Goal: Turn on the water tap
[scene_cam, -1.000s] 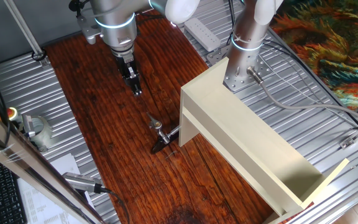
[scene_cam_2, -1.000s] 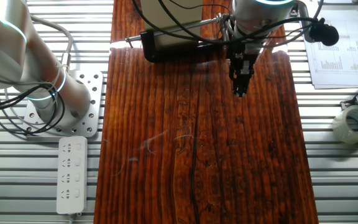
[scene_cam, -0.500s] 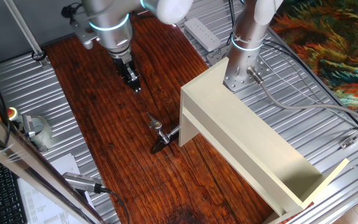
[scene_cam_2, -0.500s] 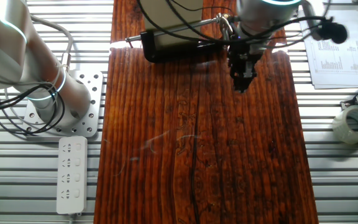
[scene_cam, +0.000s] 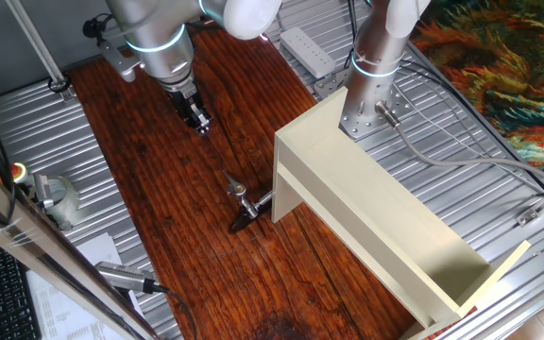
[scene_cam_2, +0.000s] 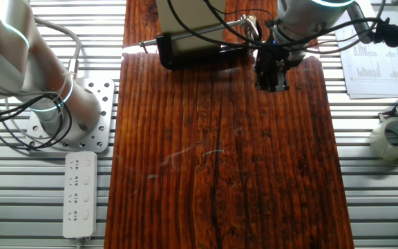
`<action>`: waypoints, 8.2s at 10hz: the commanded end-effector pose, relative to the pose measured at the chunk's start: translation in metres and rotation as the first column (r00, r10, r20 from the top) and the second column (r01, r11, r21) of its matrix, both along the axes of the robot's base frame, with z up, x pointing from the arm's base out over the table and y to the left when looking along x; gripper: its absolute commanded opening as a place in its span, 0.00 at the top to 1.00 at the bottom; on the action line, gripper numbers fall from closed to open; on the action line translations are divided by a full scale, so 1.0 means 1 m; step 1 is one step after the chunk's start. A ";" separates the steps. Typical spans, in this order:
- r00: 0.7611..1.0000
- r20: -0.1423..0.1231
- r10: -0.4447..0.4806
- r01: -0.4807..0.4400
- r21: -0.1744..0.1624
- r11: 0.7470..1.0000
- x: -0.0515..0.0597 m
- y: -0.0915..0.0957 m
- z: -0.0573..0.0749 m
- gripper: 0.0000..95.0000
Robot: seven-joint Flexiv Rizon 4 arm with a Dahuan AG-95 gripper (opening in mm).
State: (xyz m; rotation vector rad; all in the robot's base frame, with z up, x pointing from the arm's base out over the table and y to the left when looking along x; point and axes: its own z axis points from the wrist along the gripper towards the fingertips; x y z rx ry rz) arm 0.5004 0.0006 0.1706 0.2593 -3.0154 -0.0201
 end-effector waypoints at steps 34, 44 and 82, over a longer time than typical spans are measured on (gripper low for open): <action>0.995 -0.005 -0.100 0.100 0.004 0.995 -0.026 0.035 0.008 1.00; 0.992 0.029 -0.124 0.123 0.022 0.992 -0.044 0.079 0.010 1.00; 0.991 0.069 -0.112 0.113 -0.005 0.994 -0.016 0.121 -0.010 1.00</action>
